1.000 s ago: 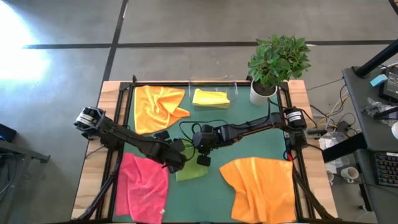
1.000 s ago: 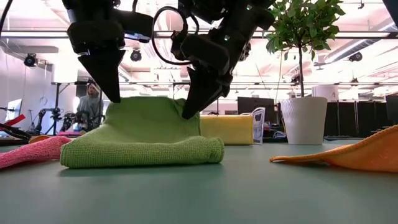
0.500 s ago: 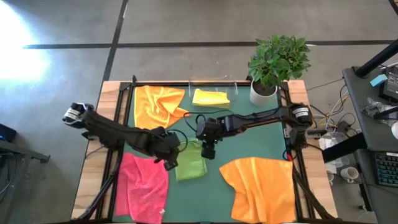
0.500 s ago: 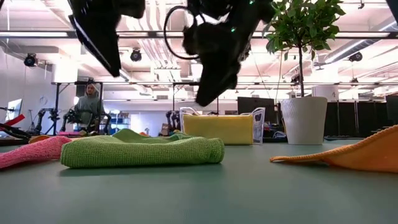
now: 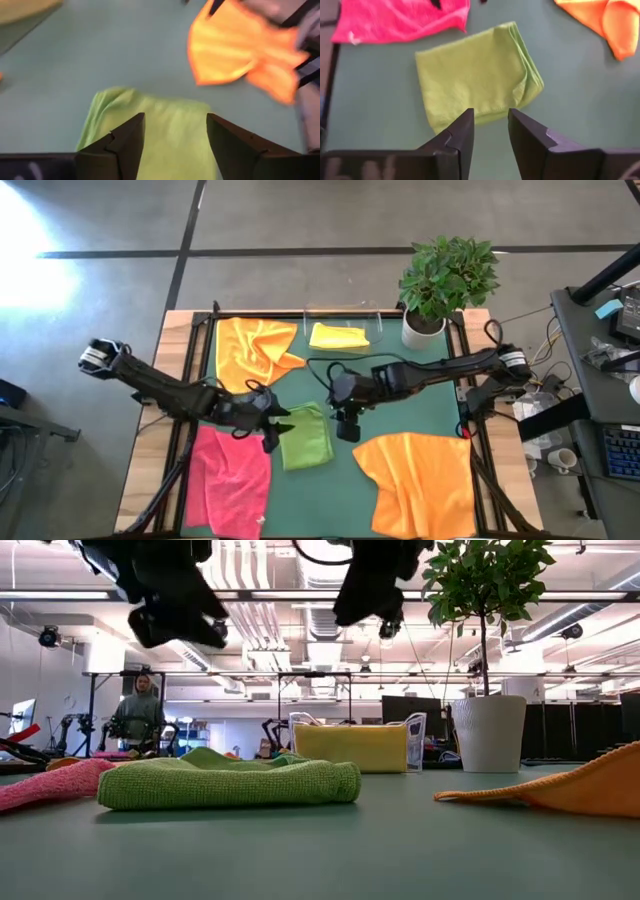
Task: Fold microfiber towels
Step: Put the folded green towel into the transparent bin
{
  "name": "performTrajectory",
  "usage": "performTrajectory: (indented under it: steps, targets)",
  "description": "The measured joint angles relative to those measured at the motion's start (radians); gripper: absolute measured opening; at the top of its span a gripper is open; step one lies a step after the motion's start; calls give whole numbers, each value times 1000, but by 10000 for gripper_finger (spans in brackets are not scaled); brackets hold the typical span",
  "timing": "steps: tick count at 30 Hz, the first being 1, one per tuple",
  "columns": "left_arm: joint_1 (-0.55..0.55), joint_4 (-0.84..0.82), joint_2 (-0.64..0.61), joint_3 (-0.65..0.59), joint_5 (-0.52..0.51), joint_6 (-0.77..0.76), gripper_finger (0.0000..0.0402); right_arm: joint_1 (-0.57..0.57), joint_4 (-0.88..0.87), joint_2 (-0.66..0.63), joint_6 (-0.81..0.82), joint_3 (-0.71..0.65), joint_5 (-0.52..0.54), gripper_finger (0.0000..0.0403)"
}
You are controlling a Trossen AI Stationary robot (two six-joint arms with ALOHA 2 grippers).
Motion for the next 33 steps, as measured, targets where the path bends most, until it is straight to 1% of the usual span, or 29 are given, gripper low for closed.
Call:
performTrajectory:
  steps: [1,4,7,10,15,18,21,25,33]
  targets:
    - [0,65,-14,-25,3,23,186,0,9,-6,11,0,0,109]
    - [0,179,-51,-64,5,68,168,-1,48,-12,70,0,2,107]
    - [0,234,-78,-83,8,71,156,-1,87,-12,112,0,30,109]
    - [0,238,-94,-81,27,70,153,-1,114,-12,140,0,98,108]
    - [-1,241,-101,-75,148,69,152,-1,115,-12,216,2,179,103]
    - [-1,222,-120,-83,188,74,152,-1,115,-12,228,3,213,103]
    - [-1,226,-134,-83,195,78,152,-1,116,-12,239,3,219,102]
    - [2,229,-138,-85,195,173,152,-1,116,-12,274,3,219,102]
    - [2,228,-187,-85,194,185,152,0,115,-12,289,3,219,102]
